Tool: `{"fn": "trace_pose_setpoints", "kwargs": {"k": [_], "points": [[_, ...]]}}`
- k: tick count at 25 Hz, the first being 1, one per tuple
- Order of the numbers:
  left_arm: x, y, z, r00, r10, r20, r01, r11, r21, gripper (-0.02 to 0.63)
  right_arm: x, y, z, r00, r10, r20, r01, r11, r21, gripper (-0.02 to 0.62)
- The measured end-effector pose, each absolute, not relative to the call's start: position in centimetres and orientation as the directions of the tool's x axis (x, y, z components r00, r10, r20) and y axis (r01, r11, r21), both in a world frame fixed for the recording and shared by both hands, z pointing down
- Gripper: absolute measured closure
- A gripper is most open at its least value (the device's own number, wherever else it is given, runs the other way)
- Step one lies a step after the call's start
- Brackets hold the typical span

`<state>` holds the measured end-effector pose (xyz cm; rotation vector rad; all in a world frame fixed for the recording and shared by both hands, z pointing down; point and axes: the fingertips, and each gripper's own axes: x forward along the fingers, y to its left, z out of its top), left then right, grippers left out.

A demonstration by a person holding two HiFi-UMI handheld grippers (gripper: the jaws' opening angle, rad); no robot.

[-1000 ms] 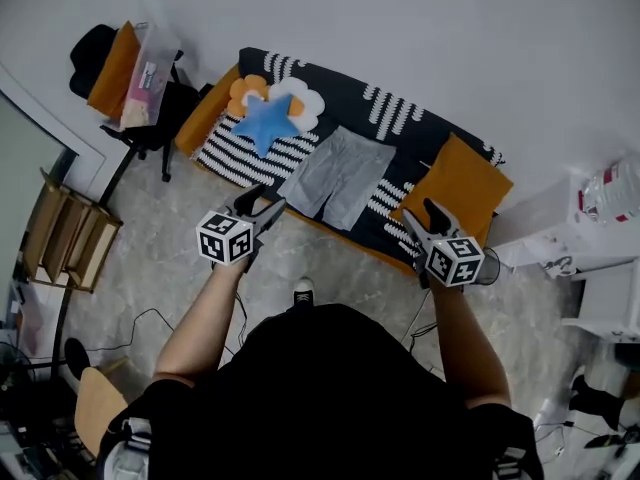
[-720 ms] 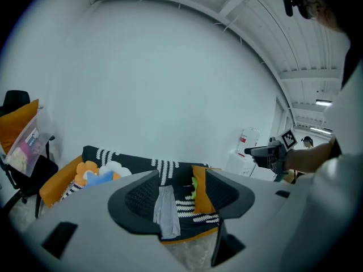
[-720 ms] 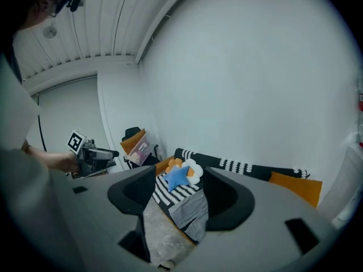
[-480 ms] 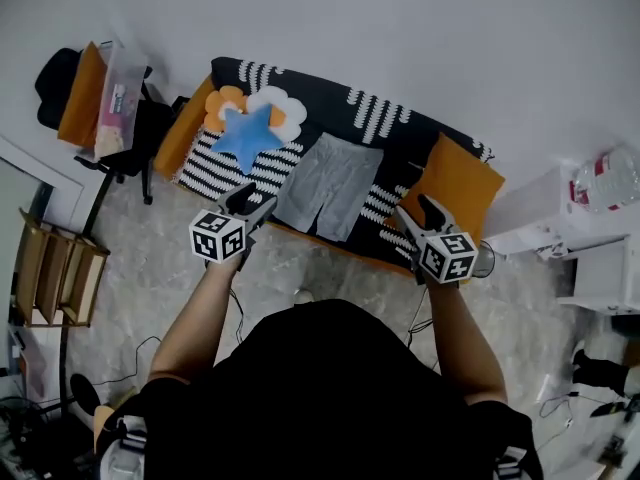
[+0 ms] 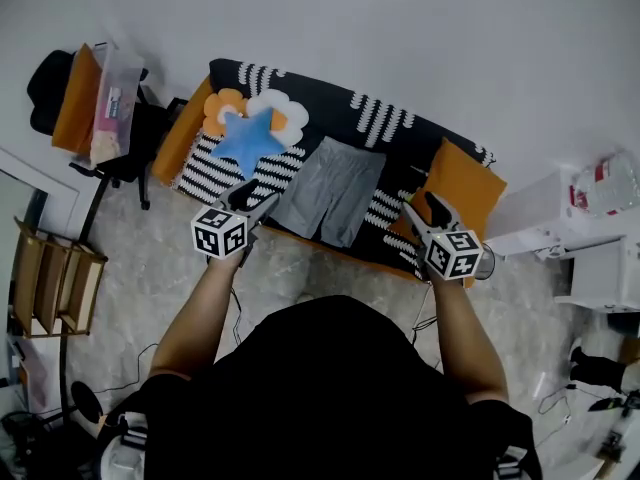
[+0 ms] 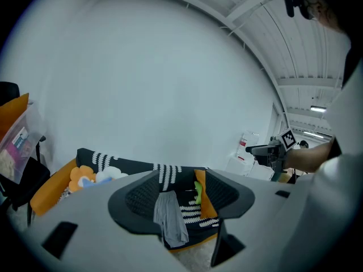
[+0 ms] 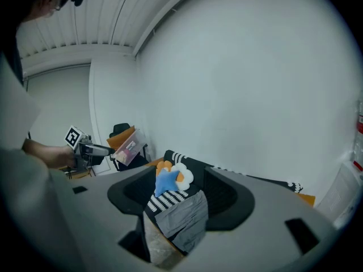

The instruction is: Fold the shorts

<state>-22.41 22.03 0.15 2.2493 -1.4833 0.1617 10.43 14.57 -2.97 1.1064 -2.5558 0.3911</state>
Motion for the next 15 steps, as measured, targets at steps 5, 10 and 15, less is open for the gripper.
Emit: {"fn": "trace_pose_setpoints", "kwargs": {"k": [5,10,15], "points": [[-23.6,21.5,0.1,0.403,-0.849,0.341,-0.904,-0.311,0.294,0.333,9.5,12.9,-2.8,-0.657,-0.637,0.404,-0.728,0.674,-0.121,0.325],[-24.0,20.5,0.0,0.365,-0.861,0.355,-0.919,-0.273,0.284,0.334,8.8,10.1,-2.1,-0.679,-0.610,0.409,-0.706,0.696,-0.134,0.325],[-24.8,19.7,-0.2,0.293,-0.882,0.370,-0.944,-0.205,0.260,0.334,7.4,5.9,-1.7,-0.724,-0.564,0.397,-0.656,0.740,-0.146,0.325]]}}
